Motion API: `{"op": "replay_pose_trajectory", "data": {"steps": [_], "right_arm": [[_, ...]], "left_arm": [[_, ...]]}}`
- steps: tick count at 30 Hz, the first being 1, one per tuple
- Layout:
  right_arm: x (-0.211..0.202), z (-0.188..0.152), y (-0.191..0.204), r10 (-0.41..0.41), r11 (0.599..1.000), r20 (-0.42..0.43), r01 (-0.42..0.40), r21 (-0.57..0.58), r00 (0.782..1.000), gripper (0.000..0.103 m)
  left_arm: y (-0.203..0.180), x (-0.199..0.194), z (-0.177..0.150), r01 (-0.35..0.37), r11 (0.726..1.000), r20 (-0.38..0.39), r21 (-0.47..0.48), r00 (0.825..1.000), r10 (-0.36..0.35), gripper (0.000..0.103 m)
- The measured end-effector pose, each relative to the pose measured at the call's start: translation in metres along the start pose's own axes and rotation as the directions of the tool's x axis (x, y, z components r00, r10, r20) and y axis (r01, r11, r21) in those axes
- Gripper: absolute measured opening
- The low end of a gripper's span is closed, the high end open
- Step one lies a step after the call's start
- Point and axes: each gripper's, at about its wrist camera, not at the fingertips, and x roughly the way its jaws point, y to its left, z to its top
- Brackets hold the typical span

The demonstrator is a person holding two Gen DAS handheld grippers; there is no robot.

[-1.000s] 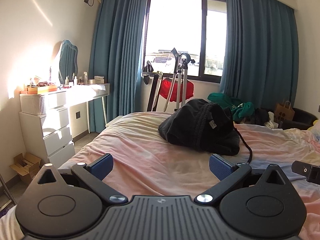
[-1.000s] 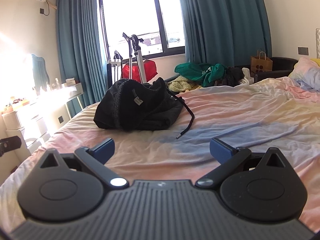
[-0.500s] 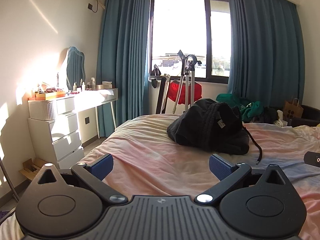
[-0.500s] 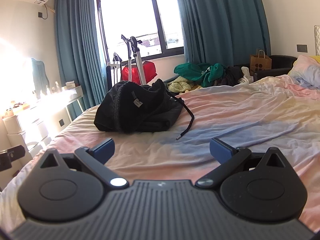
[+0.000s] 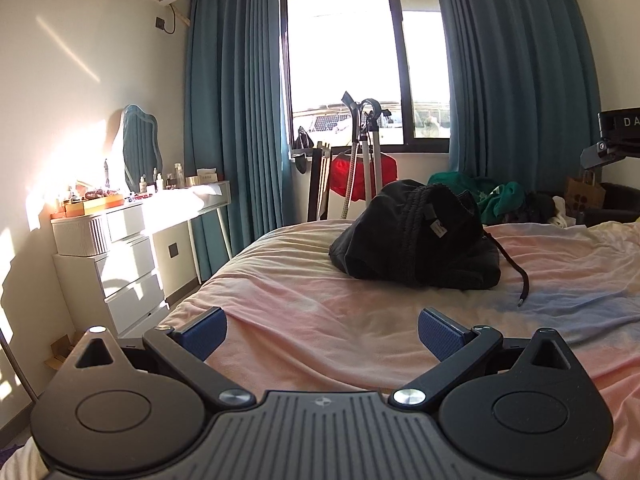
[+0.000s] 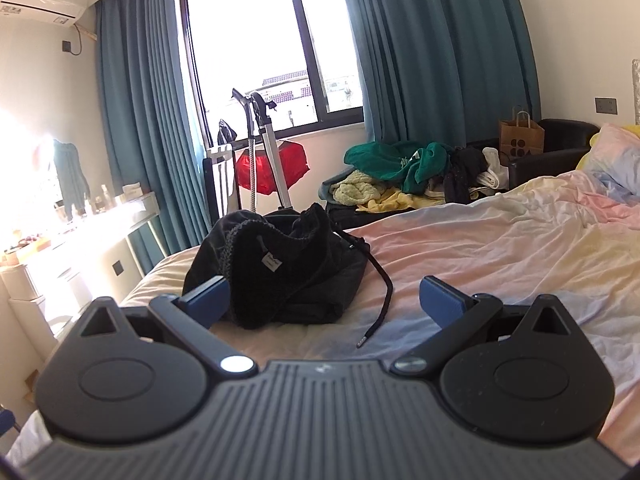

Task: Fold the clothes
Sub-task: 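Move both grippers toward the bunched black sweatpants on the bed, then close the left gripper on the sweatpants cuff while the right gripper approaches the other cuff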

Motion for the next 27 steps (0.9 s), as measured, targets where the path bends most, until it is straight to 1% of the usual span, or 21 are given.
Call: {"op": "replay_pose_trajectory", "data": {"steps": [1, 3, 5, 7, 9, 10, 13, 14, 15, 18, 21, 23, 25, 26, 27], "right_arm": [[0.001, -0.004, -0.004, 0.001, 1.0, 0.001, -0.001, 0.002, 1.0, 0.103], [0.005, -0.017, -0.016, -0.009, 1.0, -0.032, 0.009, 0.012, 0.999, 0.103], [0.01, -0.03, -0.027, -0.033, 0.998, -0.104, 0.037, 0.041, 0.994, 0.103], [0.011, -0.042, -0.036, -0.031, 0.998, -0.151, 0.039, 0.051, 0.988, 0.103], [0.008, -0.045, -0.038, -0.039, 0.998, -0.155, 0.047, 0.048, 0.987, 0.103], [0.007, -0.044, -0.041, -0.031, 0.997, -0.148, 0.041, 0.063, 0.988, 0.103], [0.006, -0.038, -0.051, 0.006, 0.99, -0.127, 0.012, 0.143, 0.992, 0.103], [0.007, -0.037, -0.054, 0.01, 0.987, -0.125, 0.011, 0.162, 0.992, 0.103], [0.009, -0.036, -0.06, 0.007, 0.982, -0.127, 0.017, 0.186, 0.992, 0.103], [0.015, -0.04, -0.076, 0.008, 0.967, -0.152, 0.031, 0.252, 0.988, 0.103], [0.019, -0.046, -0.091, 0.038, 0.949, -0.152, 0.012, 0.315, 0.988, 0.103], [0.024, -0.05, -0.098, 0.025, 0.947, -0.155, 0.027, 0.321, 0.988, 0.103], [0.036, -0.056, -0.104, 0.011, 0.941, -0.17, 0.048, 0.335, 0.985, 0.103], [0.044, -0.059, -0.107, 0.008, 0.937, -0.184, 0.057, 0.345, 0.983, 0.103], [0.053, -0.063, -0.111, 0.02, 0.931, -0.207, 0.057, 0.36, 0.978, 0.103]], "left_arm": [[-0.002, 0.002, -0.002, -0.006, 1.0, -0.004, 0.013, 1.0, 0.006, 0.102], [-0.006, 0.009, -0.006, -0.01, 0.999, -0.012, 0.039, 1.0, 0.01, 0.102], [-0.012, 0.021, -0.006, -0.008, 0.998, -0.028, 0.057, 1.0, 0.01, 0.102], [-0.019, 0.037, -0.002, -0.004, 0.997, -0.04, 0.078, 0.999, 0.007, 0.102], [-0.029, 0.058, 0.004, 0.013, 0.995, -0.05, 0.102, 0.999, -0.008, 0.102], [-0.035, 0.069, 0.007, 0.026, 0.992, -0.06, 0.12, 0.998, -0.019, 0.102], [-0.059, 0.108, 0.017, 0.089, 0.983, -0.081, 0.163, 0.994, -0.077, 0.102], [-0.068, 0.122, 0.02, 0.117, 0.977, -0.088, 0.176, 0.991, -0.103, 0.102], [-0.079, 0.137, 0.022, 0.13, 0.972, -0.087, 0.194, 0.99, -0.115, 0.101], [-0.113, 0.184, 0.03, 0.123, 0.965, -0.066, 0.232, 0.992, -0.11, 0.1], [-0.147, 0.231, 0.038, 0.112, 0.957, -0.043, 0.267, 0.994, -0.105, 0.098], [-0.165, 0.262, 0.04, 0.076, 0.952, -0.03, 0.297, 0.997, -0.07, 0.097], [-0.177, 0.295, 0.042, 0.032, 0.947, -0.021, 0.32, 0.999, -0.027, 0.091], [-0.182, 0.311, 0.044, 0.014, 0.945, -0.018, 0.327, 1.0, -0.009, 0.086], [-0.186, 0.327, 0.046, -0.003, 0.945, -0.016, 0.327, 1.0, 0.008, 0.085]]}}
